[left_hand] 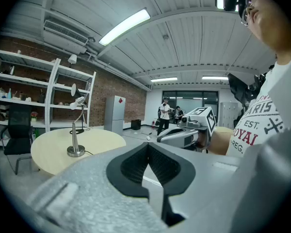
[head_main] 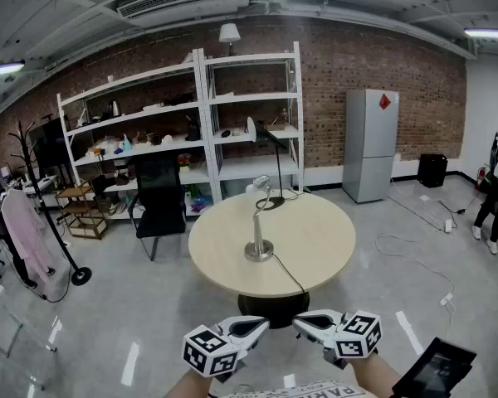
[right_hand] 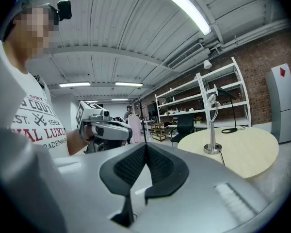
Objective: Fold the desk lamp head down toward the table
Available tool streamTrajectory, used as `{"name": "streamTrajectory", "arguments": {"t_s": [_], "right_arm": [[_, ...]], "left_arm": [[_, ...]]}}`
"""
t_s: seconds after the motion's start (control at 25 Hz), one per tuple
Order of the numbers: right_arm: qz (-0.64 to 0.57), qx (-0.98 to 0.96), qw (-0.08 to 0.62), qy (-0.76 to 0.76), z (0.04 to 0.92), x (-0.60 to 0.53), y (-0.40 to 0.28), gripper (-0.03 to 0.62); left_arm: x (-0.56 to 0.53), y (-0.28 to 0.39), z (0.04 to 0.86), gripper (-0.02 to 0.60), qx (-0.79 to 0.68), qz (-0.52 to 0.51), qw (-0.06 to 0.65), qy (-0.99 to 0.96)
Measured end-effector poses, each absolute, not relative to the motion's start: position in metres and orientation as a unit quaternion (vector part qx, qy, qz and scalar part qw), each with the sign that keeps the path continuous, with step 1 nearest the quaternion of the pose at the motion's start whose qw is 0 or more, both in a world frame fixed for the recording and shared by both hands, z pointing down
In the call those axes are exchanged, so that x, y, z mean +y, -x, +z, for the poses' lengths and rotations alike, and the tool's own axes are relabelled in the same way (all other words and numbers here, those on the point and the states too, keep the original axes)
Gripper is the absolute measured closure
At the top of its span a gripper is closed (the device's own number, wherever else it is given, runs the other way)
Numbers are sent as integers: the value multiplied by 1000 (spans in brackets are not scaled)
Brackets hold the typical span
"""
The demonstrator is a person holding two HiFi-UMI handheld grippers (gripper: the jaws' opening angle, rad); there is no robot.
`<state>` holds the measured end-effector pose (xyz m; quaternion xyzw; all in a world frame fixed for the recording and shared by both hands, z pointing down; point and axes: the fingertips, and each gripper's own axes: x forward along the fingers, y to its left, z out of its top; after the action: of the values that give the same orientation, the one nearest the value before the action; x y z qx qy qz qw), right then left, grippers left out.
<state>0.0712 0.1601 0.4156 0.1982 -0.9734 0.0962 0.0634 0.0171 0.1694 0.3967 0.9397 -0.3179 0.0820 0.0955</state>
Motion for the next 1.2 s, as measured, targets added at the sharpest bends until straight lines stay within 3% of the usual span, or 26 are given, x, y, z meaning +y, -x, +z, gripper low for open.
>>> {"name": "streamTrajectory", "arguments": {"t_s": [1.2], "right_arm": [[117, -973, 23, -200, 441, 137, -104, 588]], "left_arm": [[145, -48, 422, 578, -324, 93, 111, -935]]}}
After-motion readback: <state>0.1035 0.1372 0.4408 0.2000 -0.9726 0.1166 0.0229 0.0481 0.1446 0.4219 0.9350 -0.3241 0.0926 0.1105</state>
